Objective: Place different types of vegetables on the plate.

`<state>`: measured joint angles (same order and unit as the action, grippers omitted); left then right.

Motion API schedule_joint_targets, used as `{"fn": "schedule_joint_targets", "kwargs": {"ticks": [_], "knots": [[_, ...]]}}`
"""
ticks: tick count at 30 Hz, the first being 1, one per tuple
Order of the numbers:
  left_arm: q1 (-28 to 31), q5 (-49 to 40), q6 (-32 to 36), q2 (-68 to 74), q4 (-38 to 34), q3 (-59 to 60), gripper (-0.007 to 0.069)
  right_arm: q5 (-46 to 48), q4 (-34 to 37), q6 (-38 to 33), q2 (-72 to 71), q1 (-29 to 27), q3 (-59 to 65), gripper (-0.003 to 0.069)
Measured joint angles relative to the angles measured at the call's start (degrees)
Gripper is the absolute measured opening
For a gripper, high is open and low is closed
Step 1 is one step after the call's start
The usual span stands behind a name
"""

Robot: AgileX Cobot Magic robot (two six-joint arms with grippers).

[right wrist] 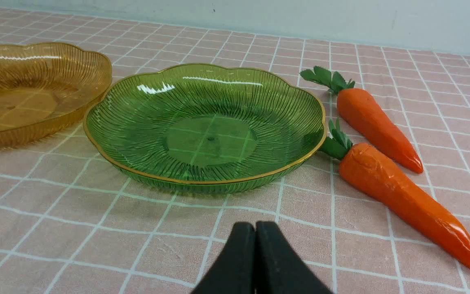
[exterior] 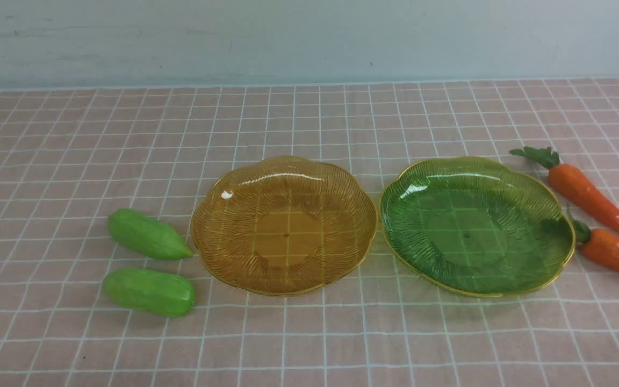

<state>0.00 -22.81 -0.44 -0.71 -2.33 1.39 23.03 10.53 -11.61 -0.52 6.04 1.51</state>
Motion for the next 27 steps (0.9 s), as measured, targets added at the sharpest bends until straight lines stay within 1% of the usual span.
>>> {"fn": "schedule_joint_targets", "kwargs": {"ticks": [24, 27], "knots": [[0.0, 0.0, 0.0, 0.0, 0.1, 0.0, -0.0003, 0.0, 0.0, 0.0, 0.0, 0.0, 0.0, -0.0017], [0.0, 0.0, 0.0, 0.0, 0.1, 0.0, -0.0003, 0.0, 0.0, -1.0, 0.0, 0.0, 0.0, -0.0017]]}}
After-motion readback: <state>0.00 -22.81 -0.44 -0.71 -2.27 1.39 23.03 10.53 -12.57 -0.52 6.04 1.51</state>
